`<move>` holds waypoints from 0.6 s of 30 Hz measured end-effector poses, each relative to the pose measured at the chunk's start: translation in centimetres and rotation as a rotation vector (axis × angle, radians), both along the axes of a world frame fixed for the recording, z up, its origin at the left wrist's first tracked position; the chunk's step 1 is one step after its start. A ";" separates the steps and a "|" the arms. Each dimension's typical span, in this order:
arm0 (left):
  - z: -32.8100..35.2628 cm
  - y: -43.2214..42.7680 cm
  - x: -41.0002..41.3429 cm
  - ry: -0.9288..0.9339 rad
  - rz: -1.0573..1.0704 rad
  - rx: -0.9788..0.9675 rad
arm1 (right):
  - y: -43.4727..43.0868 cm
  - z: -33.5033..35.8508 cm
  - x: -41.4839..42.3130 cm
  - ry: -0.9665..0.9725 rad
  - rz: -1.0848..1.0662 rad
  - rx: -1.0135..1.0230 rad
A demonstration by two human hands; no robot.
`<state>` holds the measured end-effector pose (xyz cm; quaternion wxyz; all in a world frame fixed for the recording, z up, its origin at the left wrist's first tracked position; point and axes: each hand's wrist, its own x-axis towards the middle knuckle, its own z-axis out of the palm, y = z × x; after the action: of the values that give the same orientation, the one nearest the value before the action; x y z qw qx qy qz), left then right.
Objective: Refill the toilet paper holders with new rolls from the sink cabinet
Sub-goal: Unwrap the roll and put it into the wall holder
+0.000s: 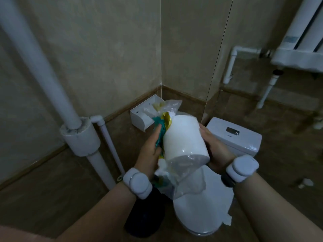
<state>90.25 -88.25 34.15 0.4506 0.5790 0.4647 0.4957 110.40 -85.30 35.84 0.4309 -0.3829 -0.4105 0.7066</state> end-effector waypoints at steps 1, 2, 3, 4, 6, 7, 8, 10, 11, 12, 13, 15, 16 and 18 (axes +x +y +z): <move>0.0 0.0 -0.2 -0.005 -0.004 -0.017 | 0.0 0.1 0.3 -0.028 0.051 -0.011; 0.1 0.1 -0.4 0.006 -0.004 -0.023 | 0.0 0.2 0.5 -0.063 0.098 -0.035; 0.0 0.2 -0.5 0.032 0.012 -0.019 | 0.1 0.1 0.9 -0.096 0.137 -0.057; 0.0 0.3 -0.6 0.043 0.023 -0.022 | 0.1 0.0 1.1 -0.118 0.162 -0.062; 0.2 0.6 -0.7 0.034 0.020 -0.100 | 0.1 -0.3 1.2 -0.148 0.168 -0.031; 0.3 0.7 -0.7 0.028 0.007 -0.136 | 0.0 -0.4 1.2 -0.165 0.159 -0.012; 0.3 0.4 -0.9 0.012 -0.015 -0.147 | -0.1 -0.5 1.1 -0.183 0.154 0.004; 0.3 -0.1 -1.3 0.013 -0.035 -0.156 | 0.0 -0.6 0.9 -0.210 0.182 0.031; 0.3 -0.2 -1.6 0.027 -0.040 -0.168 | 0.0 -0.6 0.8 -0.220 0.207 0.043; 0.4 -0.4 -1.8 0.045 -0.038 -0.166 | 0.1 -0.5 0.7 -0.234 0.229 0.054; 0.4 -0.5 -2.0 0.076 -0.026 -0.162 | 0.2 -0.5 0.5 -0.255 0.241 0.064; 0.8 -0.2 -2.5 0.118 0.022 -0.141 | 0.6 -0.5 -0.1 -0.296 0.224 0.069; 1.0 0.1 -2.9 0.149 0.050 -0.116 | 0.7 -0.5 -0.5 -0.307 0.205 0.066; 1.2 0.8 -4.2 0.296 0.118 -0.056 | 1.0 -0.5 -1.8 -0.324 0.164 0.065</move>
<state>86.07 -87.45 35.30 0.3632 0.6048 0.5728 0.4173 108.62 -84.34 35.30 0.3120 -0.4430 -0.5270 0.6547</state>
